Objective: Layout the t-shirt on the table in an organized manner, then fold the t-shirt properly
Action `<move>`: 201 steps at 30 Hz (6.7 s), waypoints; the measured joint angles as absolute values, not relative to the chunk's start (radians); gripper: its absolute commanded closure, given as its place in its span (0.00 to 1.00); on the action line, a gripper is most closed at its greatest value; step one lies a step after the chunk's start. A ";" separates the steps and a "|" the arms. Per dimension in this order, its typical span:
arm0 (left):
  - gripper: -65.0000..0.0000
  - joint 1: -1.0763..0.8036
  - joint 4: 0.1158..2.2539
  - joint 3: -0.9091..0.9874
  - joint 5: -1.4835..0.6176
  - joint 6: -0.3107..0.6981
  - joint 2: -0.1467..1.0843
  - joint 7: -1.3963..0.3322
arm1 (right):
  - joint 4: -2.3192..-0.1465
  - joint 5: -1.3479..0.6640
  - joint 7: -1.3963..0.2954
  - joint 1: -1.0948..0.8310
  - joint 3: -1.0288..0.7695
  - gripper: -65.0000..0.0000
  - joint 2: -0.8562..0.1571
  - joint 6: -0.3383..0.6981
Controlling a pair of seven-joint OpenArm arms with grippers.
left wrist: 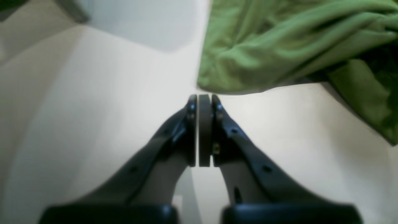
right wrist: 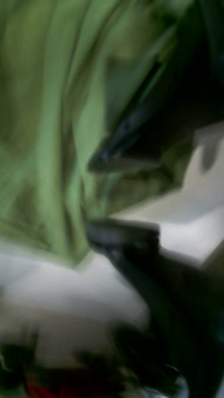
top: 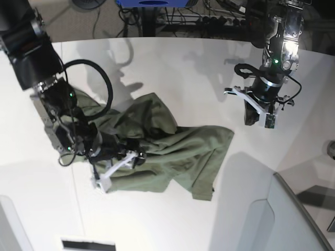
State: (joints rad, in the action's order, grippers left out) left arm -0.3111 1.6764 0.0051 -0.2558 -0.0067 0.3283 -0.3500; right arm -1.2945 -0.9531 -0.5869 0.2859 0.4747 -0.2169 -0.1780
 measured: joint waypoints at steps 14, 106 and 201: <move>1.00 -0.315 1.583 0.003 -0.259 -0.001 0.327 -0.348 | -1.407 -0.831 -0.579 0.180 0.472 0.44 -0.212 -0.570; 1.00 0.641 0.242 -0.649 -0.237 0.256 -0.094 0.074 | -1.958 -0.627 -0.698 -0.546 0.195 1.00 -0.176 -0.699; 1.00 -0.232 1.235 0.069 -0.626 0.191 0.554 -0.028 | -1.517 -0.594 -1.143 0.499 0.471 1.00 -0.083 -0.480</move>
